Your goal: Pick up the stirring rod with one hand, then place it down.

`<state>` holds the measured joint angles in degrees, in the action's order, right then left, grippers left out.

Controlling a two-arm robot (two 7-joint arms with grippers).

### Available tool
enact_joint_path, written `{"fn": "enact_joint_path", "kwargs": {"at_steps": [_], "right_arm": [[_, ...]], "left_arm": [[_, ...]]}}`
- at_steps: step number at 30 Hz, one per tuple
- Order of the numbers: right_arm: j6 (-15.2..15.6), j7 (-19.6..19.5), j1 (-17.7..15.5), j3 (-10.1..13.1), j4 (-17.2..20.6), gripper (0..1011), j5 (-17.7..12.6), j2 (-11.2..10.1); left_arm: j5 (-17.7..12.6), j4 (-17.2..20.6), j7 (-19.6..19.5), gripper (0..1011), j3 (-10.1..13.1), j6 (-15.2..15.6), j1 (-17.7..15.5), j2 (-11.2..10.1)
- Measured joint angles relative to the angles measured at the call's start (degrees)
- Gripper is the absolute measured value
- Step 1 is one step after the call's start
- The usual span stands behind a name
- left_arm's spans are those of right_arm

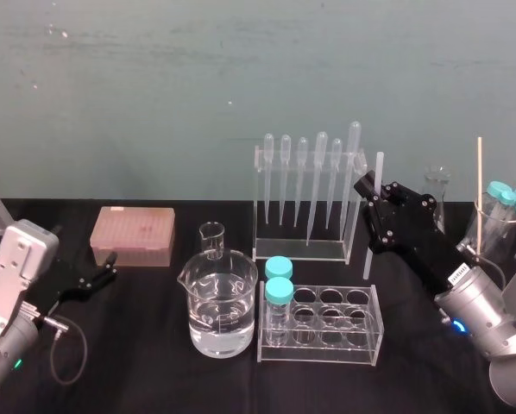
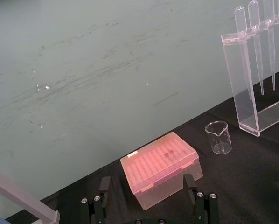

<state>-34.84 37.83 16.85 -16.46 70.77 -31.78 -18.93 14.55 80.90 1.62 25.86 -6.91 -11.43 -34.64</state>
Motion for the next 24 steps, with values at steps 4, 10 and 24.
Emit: {"fn": "enact_joint_path", "kwargs": {"at_steps": [4, 10, 24], "right_arm": [[0.0, 0.0, 0.0, 0.0, 0.0, 70, 0.0, 0.0], [0.0, 0.0, 0.0, 0.0, 0.0, 70, 0.0, 0.0], [0.0, 0.0, 0.0, 0.0, 0.0, 71, 0.0, 0.0]], "left_arm": [[0.0, 0.0, 0.0, 1000, 0.0, 0.0, 0.0, 0.0], [0.0, 0.0, 0.0, 1000, 0.0, 0.0, 0.0, 0.0], [0.0, 0.0, 0.0, 1000, 0.0, 0.0, 0.0, 0.0]]}}
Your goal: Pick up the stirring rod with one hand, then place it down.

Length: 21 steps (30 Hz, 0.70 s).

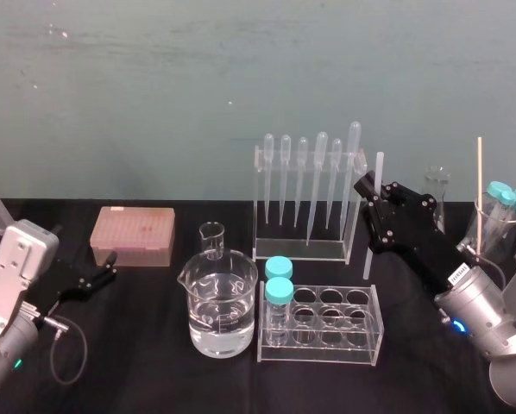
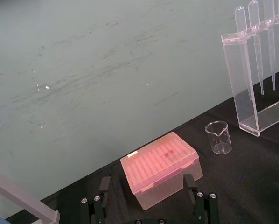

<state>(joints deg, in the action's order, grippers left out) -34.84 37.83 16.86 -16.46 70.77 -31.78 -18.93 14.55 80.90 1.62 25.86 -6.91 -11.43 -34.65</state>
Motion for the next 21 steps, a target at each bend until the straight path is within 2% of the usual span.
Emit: {"fn": "enact_joint_path", "kwargs": {"at_steps": [15, 21], "right_arm": [[0.3, 0.1, 0.0, 0.1, 0.0, 71, 0.0, 0.1], [3.4, 1.1, -0.8, 0.4, 1.6, 70, -0.7, 0.1]], "left_arm": [[0.0, 0.0, 0.0, 1000, 0.0, 0.0, 0.0, 0.0], [0.0, 0.0, 0.0, 1000, 0.0, 0.0, 0.0, 0.0]]}}
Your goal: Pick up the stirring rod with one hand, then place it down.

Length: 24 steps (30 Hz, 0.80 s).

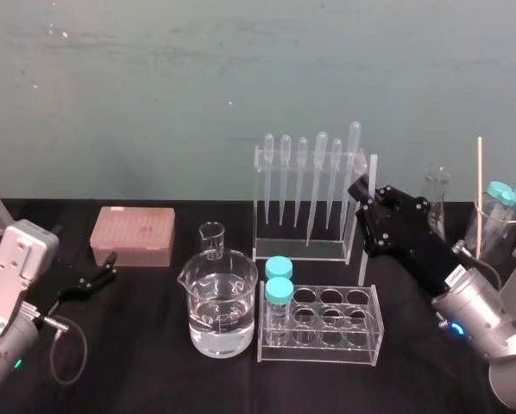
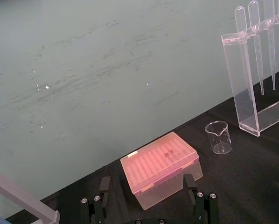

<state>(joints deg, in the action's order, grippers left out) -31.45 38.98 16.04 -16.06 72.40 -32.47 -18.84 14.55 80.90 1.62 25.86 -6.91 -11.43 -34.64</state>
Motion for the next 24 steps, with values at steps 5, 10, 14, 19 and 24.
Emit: {"fn": "enact_joint_path", "kwargs": {"at_steps": [5, 10, 14, 19, 24], "right_arm": [[3.9, 1.3, -2.0, 0.1, 2.5, 71, -1.7, -0.8], [6.0, 1.5, -3.6, 0.1, 4.7, 70, -2.0, -1.7], [6.9, 0.6, -4.9, 0.3, 6.4, 71, -1.3, -2.6], [7.0, -1.0, -6.0, 0.7, 7.9, 71, 0.2, -3.2], [6.8, -2.0, -7.0, 1.2, 8.7, 71, 1.6, -3.6]], "left_arm": [[0.0, 0.0, 0.0, 1000, 0.0, 0.0, 0.0, 0.0], [0.0, 0.0, 0.0, 1000, 0.0, 0.0, 0.0, 0.0], [0.0, 0.0, 0.0, 1000, 0.0, 0.0, 0.0, 0.0], [0.0, 0.0, 0.0, 1000, 0.0, 0.0, 0.0, 0.0], [0.0, 0.0, 0.0, 1000, 0.0, 0.0, 0.0, 0.0]]}}
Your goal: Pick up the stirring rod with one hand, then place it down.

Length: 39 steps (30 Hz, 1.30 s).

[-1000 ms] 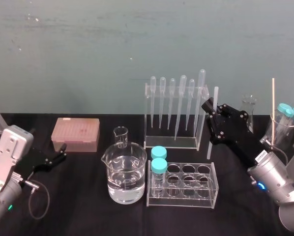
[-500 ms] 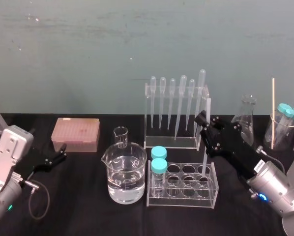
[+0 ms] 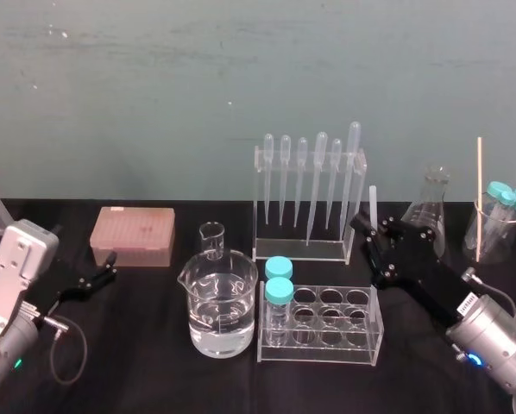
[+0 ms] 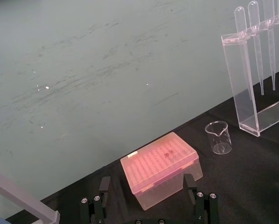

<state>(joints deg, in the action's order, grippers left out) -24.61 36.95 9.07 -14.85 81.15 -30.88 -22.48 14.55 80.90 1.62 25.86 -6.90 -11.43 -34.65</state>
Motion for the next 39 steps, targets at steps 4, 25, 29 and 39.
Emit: {"fn": "enact_joint_path", "kwargs": {"at_steps": [4, 25, 29, 39], "right_arm": [[-0.4, 0.0, 0.0, 0.2, -0.4, 70, 0.4, 0.0], [-1.6, 3.7, 3.6, -0.5, -7.1, 71, -1.6, 1.9], [-0.7, 4.5, 4.4, -0.8, -9.3, 71, -2.5, 2.3], [2.0, 6.7, 7.1, -2.5, -15.6, 71, -3.7, 3.1]], "left_arm": [[0.0, 0.0, 0.0, 1000, 0.0, 0.0, 0.0, 0.0], [0.0, 0.0, 0.0, 1000, 0.0, 0.0, 0.0, 0.0], [0.0, 0.0, 0.0, 1000, 0.0, 0.0, 0.0, 0.0], [0.0, 0.0, 0.0, 1000, 0.0, 0.0, 0.0, 0.0]]}}
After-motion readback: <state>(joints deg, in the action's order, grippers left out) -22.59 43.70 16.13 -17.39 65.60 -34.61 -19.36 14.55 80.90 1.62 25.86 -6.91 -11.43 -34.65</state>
